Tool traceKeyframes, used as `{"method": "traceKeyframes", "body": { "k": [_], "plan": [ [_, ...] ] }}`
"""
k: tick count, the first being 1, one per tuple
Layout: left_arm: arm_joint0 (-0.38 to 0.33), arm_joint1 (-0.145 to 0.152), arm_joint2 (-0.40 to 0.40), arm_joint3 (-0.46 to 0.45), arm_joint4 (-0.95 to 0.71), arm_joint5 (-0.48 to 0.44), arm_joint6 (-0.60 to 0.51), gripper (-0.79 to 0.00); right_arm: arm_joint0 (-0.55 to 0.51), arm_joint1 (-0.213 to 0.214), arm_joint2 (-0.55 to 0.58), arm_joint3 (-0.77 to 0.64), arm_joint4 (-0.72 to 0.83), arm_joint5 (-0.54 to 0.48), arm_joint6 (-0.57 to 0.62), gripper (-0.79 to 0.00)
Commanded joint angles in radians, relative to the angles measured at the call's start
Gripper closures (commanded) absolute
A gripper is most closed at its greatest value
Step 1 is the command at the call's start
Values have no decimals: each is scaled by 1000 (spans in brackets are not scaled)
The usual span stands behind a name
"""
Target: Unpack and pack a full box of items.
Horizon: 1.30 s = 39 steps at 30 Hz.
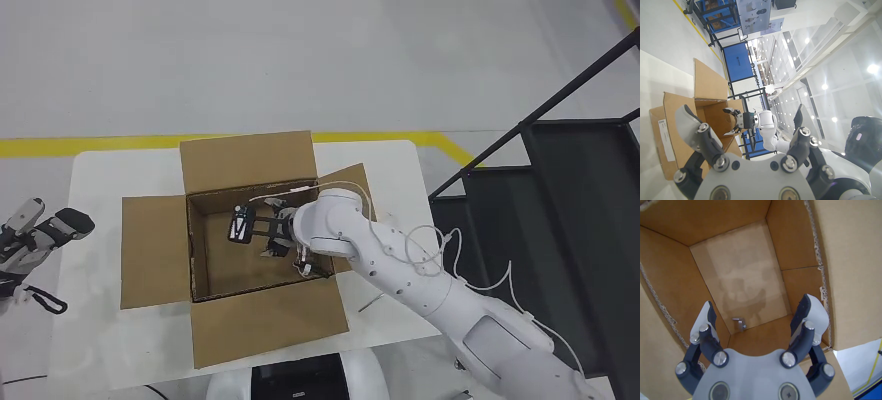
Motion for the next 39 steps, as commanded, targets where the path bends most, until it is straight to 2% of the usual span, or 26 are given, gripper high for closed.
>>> {"method": "traceKeyframes", "body": {
  "k": [1,6,10,22,29,36,39],
  "plan": [
    [0,0,0,0,0,0,0,-785,21,-4,-14,19,7,-35,27,-785],
    [0,0,0,0,0,0,0,-785,79,-16,-52,81,41,-115,114,-785],
    [0,0,0,0,0,0,0,-785,115,-24,-126,148,17,-105,133,-785],
    [0,0,0,0,0,0,0,-785,209,-55,-301,306,79,-97,141,-785],
    [0,0,0,0,0,0,0,-785,261,-79,-389,407,133,-93,146,-699],
    [0,0,0,0,0,0,0,-785,283,-101,-417,487,195,-89,150,-582],
    [0,0,0,0,0,0,0,-785,282,-109,-427,510,205,-91,148,-573]
  ]
}}
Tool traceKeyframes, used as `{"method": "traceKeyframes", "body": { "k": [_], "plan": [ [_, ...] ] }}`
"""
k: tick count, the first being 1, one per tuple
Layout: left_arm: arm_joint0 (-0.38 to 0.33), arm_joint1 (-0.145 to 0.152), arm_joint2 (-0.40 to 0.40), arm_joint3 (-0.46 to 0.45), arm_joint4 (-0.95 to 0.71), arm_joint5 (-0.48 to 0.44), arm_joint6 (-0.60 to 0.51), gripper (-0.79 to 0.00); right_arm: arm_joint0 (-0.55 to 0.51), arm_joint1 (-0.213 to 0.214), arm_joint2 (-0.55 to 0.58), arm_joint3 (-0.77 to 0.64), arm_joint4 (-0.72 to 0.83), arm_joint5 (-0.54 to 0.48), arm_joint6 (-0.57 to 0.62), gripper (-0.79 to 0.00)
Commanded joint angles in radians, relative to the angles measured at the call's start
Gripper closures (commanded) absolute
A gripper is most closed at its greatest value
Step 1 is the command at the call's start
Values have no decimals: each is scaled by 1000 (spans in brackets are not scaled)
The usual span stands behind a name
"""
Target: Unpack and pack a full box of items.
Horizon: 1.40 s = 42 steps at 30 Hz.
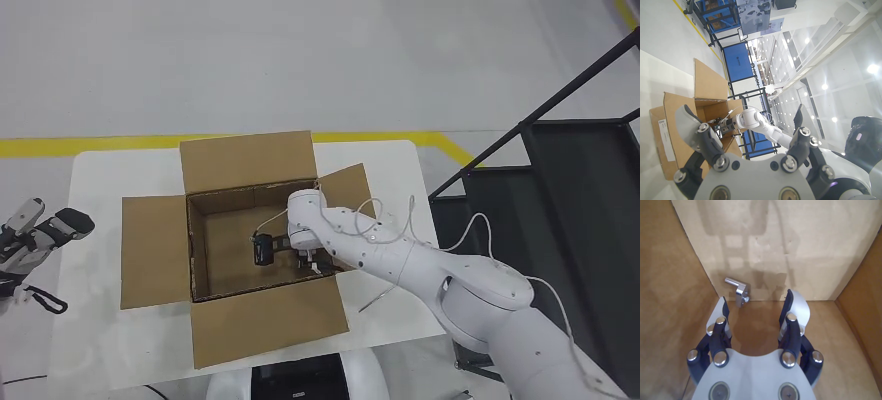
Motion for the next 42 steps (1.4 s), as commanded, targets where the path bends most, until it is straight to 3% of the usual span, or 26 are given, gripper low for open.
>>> {"method": "traceKeyframes", "body": {
  "k": [1,5,8,11,13,14,25,31,38,40,42],
  "plan": [
    [0,0,0,0,0,0,0,-785,-3,-5,-6,14,5,-2,-2,-570],
    [0,0,0,0,0,0,0,-785,-9,-16,-8,40,12,-10,-17,-520],
    [0,0,0,0,0,0,0,-785,-14,-25,-13,58,2,-9,-34,-437],
    [0,0,0,0,0,0,0,-785,-14,-34,-17,73,-9,-18,-45,-259],
    [0,0,0,0,0,0,0,-785,-12,-39,-17,82,-17,-18,-50,-34],
    [0,0,0,0,0,0,0,-785,-9,-41,-15,87,-21,-15,-53,0],
    [0,0,0,0,0,0,0,-785,5,-26,60,17,-10,-14,-130,0],
    [0,0,0,0,0,0,0,-785,-31,36,185,-143,-13,3,-246,0],
    [0,0,0,0,0,0,0,-785,-205,133,368,-363,-94,-18,-461,0],
    [0,0,0,0,0,0,0,-785,-257,147,390,-377,-113,-45,-543,0],
    [0,0,0,0,0,0,0,-785,-257,147,390,-377,-113,-45,-543,0]
  ]
}}
